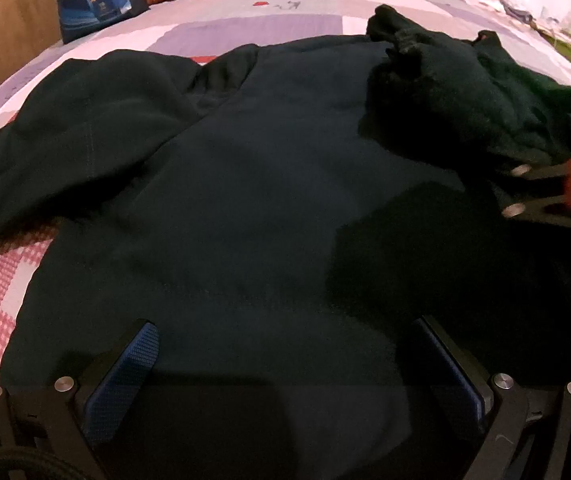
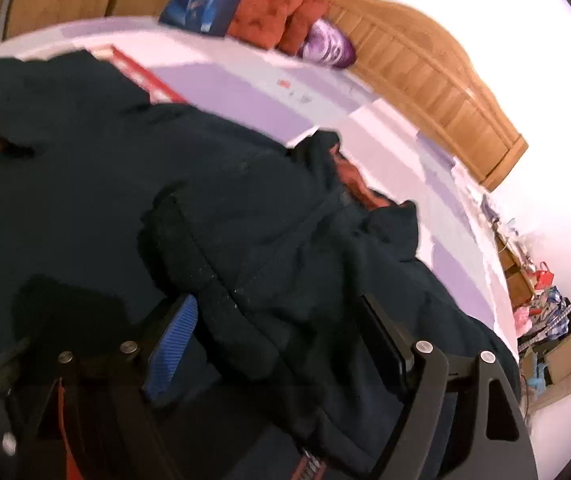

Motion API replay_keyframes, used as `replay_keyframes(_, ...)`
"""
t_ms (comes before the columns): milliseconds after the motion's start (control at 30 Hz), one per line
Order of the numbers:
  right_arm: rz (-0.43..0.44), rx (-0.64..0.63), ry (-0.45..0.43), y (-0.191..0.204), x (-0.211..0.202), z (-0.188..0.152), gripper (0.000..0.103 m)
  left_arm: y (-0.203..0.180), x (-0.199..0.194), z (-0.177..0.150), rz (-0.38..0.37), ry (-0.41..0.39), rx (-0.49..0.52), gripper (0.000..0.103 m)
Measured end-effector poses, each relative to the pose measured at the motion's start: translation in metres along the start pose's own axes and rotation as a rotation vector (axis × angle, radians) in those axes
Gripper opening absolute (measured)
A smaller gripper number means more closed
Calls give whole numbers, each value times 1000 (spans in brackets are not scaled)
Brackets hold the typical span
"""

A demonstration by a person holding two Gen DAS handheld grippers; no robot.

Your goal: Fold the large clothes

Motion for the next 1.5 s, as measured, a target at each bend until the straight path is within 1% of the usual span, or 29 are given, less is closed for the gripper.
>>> replay_keyframes(33,26,-10,21,6,9,1,84,0,0,0,-3,2,-3,103)
replay_keyframes(67,52,-16,37,10,12,0,70,1,0,0,-5,2,-5,103)
replay_keyframes(100,85,-16,51,16,16,-1,60,1,0,-1,-6,1,-6,103)
replay_keyframes(167,96,-8,44,18,16,2,40,1,1,-1,-6,0,-6,103)
replay_keyframes(267,112,27,17,18,8,11,30,1,0,-2,-4,-3,-6,103)
replay_keyframes(367,174,50,-42,25,-7,24,29,1,1,-2,0,-3,-4,103)
replay_keyframes(433,201,-1,-78,39,-15,27,29,0,1,-2,3,1,-1,103)
replay_keyframes(500,205,-29,-26,49,-7,18,31,0,2,-1,2,5,-1,103)
replay_keyframes(567,231,13,-11,45,-8,13,38,0,2,-2,1,5,-1,103)
replay_keyframes(600,240,40,-24,39,-14,12,40,0,2,-1,2,4,-1,103)
replay_keyframes(667,243,74,-65,25,-29,13,51,0,2,-1,5,1,1,103)
replay_keyframes(733,239,139,-117,0,-47,10,56,0,2,-1,5,2,1,103)
replay_keyframes(800,182,217,-152,-36,-63,-1,57,0,3,-2,5,2,2,103)
replay_keyframes(833,115,250,-155,-58,-68,-11,58,0,3,-1,6,3,3,103)
replay_keyframes(867,42,293,-143,-85,-69,-25,58,0,3,-1,9,3,5,103)
replay_keyframes(933,-61,382,-88,-132,-61,-57,58,-1,3,-2,14,3,9,103)
replay_keyframes(1033,-200,520,76,-200,-30,-119,58,-1,3,-3,23,0,17,103)
replay_keyframes(1067,-202,577,169,-216,-11,-146,58,-2,3,-3,30,1,22,103)
replay_keyframes(1100,-134,615,245,-219,10,-167,58,-2,3,-3,33,2,25,103)
replay_keyframes(1133,-90,608,262,-217,22,-180,58,-2,3,-2,37,8,28,103)
replay_keyframes(1200,-118,496,255,-212,24,-175,58,-2,1,1,43,20,36,103)
replay_keyframes(1233,-127,477,265,-212,22,-171,58,-4,-2,5,52,21,51,103)
replay_keyframes(1267,-134,473,237,-214,13,-161,58,-6,-5,8,56,12,60,103)
replay_keyframes(1333,-136,495,75,-219,-15,-141,58,-12,-15,19,53,-22,69,103)
replay_keyframes(1367,-173,481,27,-221,-22,-138,58,-19,-22,30,47,-48,74,103)
replay_keyframes(1400,-190,464,61,-219,-15,-144,58,-25,-25,38,46,-64,81,103)
replay_keyframes(1433,-169,469,145,-216,1,-158,58,-33,-28,48,45,-78,92,103)
replay_keyframes(1467,-105,509,226,-211,21,-179,58,-40,-28,56,43,-84,103,103)
replay_keyframes(1500,-79,555,189,-213,23,-187,58,-50,-27,65,36,-92,111,103)
Point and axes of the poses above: each gripper's, at about its wrist camera, not at the fingertips, and x roughly the way its jaws point, y to its left, z to its top, the point moved 8 cm from there along x, roughly the way its jaws point, and after that the axes turned 2 degrees about -z, right-handed, at the moved point
